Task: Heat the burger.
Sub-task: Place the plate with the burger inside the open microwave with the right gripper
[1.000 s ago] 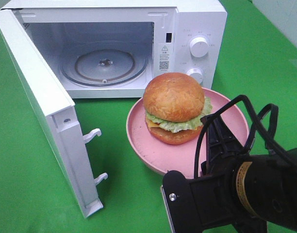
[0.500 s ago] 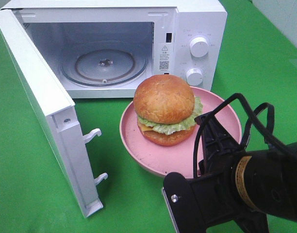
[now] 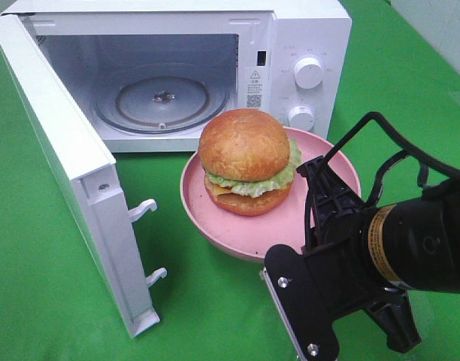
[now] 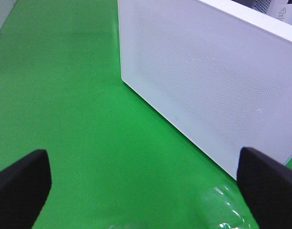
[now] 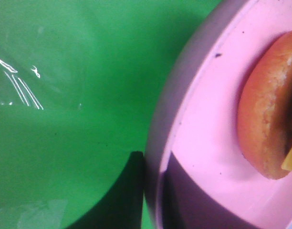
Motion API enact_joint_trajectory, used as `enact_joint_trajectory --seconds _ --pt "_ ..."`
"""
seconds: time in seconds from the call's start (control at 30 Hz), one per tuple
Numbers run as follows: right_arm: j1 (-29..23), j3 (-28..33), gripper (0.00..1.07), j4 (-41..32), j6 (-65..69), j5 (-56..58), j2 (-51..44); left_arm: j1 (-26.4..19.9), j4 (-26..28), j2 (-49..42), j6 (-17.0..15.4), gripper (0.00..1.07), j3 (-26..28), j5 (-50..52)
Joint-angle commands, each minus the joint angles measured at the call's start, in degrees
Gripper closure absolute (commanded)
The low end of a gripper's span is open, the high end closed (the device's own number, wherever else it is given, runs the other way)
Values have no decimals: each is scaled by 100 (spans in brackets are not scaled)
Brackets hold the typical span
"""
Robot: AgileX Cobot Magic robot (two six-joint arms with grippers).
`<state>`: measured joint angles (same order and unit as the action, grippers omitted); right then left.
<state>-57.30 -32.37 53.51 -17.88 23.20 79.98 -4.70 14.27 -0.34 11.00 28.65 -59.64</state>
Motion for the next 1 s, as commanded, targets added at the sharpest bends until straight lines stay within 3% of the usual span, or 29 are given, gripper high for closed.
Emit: enact_joint_trajectory --seconds 0.03,0.3,0.63,1.0 --pt "103 -40 107 0 -453 -264 -63 40 17 -109 -34 9 -11 0" --pt "327 -63 107 -854 -1954 -544 -63 40 17 -109 -34 9 -11 0" --pt "653 -69 107 -1112 -2166 -773 -63 40 17 -109 -34 9 -11 0" --pt "1043 -69 107 -1782 -3369 -1278 -63 40 17 -109 -34 9 -11 0"
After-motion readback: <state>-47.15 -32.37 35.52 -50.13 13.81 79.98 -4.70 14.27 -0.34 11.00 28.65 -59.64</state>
